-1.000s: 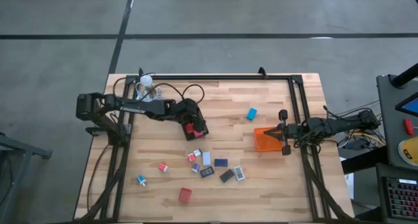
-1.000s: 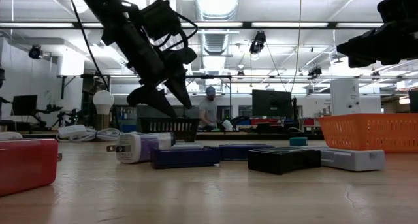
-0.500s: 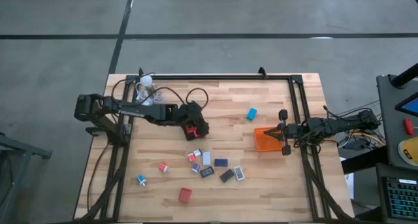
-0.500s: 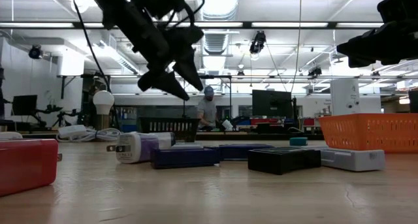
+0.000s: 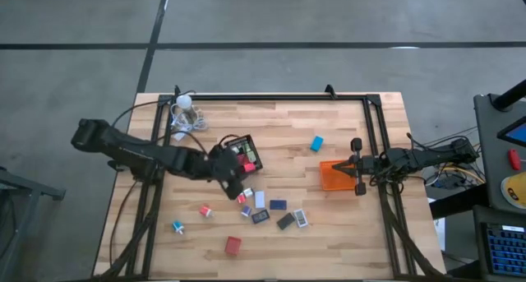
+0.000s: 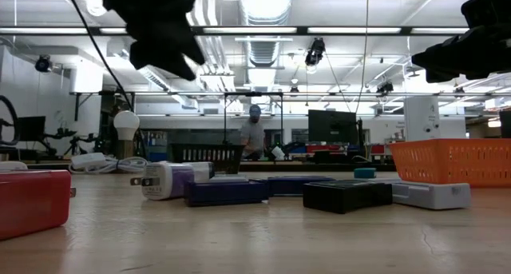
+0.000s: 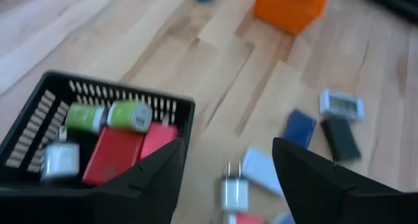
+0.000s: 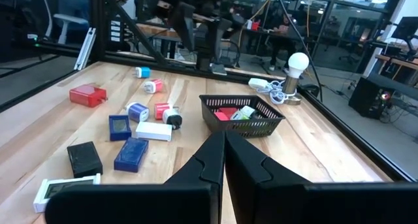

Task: Pick & Place Office items
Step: Put the left pink charger adapter in the black bin

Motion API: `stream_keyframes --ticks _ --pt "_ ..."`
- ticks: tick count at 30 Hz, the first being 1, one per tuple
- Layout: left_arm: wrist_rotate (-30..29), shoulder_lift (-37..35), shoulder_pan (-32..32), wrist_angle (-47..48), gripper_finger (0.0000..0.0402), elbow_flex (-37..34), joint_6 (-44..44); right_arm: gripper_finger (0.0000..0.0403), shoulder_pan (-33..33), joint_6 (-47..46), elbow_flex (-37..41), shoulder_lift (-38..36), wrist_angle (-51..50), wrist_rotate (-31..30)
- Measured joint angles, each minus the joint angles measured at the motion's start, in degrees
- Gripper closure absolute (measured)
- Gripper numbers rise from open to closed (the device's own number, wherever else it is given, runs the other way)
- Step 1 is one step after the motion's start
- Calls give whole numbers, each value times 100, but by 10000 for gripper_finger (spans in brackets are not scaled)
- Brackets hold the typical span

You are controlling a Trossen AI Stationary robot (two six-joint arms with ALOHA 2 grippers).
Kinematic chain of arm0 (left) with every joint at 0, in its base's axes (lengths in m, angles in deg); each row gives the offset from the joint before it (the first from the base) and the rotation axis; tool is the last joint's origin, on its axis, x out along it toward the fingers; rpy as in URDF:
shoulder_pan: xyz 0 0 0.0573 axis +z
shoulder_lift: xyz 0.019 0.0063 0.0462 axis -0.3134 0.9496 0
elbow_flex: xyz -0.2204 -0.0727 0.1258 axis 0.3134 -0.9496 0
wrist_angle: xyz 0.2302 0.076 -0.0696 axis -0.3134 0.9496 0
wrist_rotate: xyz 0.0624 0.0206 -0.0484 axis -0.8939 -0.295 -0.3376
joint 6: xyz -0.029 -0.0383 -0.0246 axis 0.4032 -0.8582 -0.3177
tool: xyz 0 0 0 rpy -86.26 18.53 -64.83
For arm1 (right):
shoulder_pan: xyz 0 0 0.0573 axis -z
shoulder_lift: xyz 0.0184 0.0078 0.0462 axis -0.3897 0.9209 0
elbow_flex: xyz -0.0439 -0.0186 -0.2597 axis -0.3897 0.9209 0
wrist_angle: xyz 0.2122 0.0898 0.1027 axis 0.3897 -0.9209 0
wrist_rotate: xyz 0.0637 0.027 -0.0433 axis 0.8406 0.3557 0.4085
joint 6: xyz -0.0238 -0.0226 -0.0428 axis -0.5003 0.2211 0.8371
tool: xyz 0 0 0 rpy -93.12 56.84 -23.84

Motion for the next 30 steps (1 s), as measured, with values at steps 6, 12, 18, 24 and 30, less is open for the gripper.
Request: stream_keyframes --ticks 6,12,18,24,30 --pt "20 -17 -536 603 163 -1 525 394 -2 1 0 2 -1 0" --pt "40 -17 -1013 853 163 -5 348 394 -2 0 0 0 0 0" --pt "681 -17 -1665 917 163 -11 658 394 -2 0 0 0 1 0" --pt "1200 -19 -2401 1414 163 -19 437 394 -2 0 0 0 -1 0" --pt "1202 -17 -2821 1436 163 -167 -96 394 -1 0 1 0 0 0"
